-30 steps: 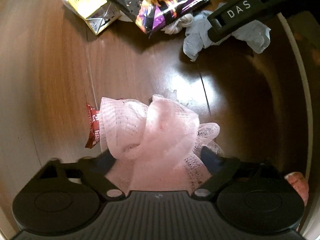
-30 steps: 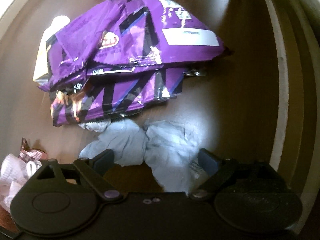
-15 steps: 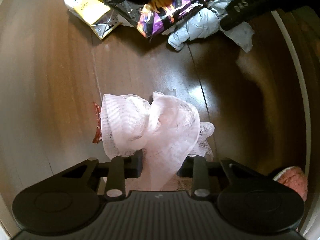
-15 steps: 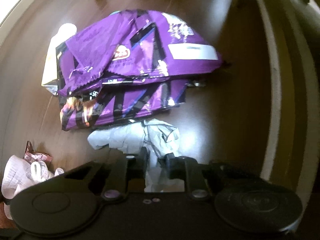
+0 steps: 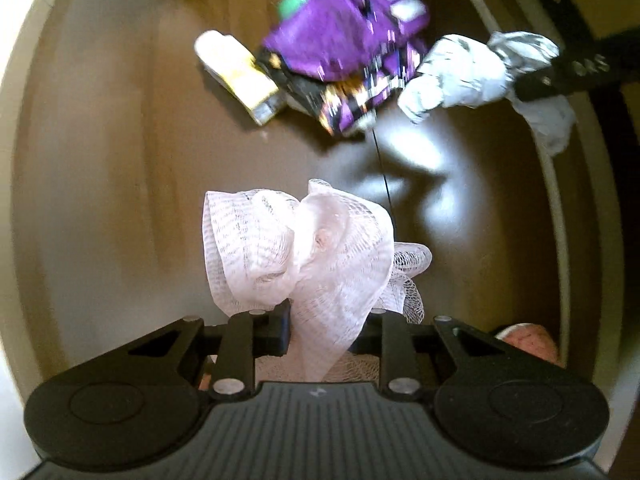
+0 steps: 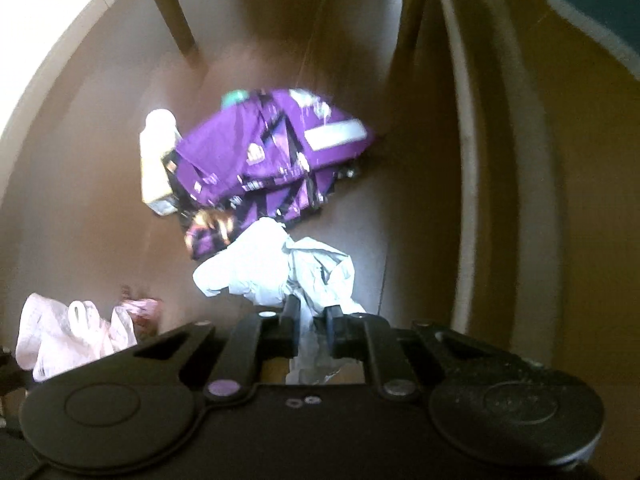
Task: Collect trash
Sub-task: 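Lift the pink mesh and white bag with both tools over the wastebasket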
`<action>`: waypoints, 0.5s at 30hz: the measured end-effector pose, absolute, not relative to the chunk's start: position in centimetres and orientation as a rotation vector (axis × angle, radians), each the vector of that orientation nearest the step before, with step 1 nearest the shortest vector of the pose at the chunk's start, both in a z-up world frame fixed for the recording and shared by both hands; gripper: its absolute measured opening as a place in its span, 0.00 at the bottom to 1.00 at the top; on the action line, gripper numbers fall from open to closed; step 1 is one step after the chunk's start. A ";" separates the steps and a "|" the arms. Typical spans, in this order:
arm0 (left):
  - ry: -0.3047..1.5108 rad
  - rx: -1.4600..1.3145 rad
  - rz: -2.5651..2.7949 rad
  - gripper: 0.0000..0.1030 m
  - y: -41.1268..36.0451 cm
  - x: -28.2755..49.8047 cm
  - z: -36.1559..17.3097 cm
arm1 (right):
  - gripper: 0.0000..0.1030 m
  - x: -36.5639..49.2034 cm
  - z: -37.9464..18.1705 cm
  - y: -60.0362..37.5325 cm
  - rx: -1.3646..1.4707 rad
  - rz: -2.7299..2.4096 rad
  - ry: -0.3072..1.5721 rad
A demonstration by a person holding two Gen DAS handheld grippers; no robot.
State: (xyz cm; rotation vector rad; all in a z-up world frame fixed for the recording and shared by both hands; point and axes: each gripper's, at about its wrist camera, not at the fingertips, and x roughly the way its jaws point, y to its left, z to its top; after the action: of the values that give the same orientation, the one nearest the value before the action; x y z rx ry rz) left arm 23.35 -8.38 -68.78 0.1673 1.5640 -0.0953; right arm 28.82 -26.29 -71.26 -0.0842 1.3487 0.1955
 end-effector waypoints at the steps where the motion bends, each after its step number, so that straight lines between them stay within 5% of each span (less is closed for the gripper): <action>1: 1.558 0.165 -0.090 0.23 -8.2 23.6 -67.2 | 0.11 28.7 -69.8 -26.5 -0.073 0.192 1.341; 15: 1.375 0.099 -0.042 0.23 -7.6 28.1 -40.2 | 0.11 28.6 -41.7 -28.3 0.018 0.225 1.172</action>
State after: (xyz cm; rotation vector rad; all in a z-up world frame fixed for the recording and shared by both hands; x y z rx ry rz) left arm 28.15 -7.57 -40.20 0.0987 1.3752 -0.0422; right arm 28.58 -28.28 -41.69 0.0182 1.1719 0.2253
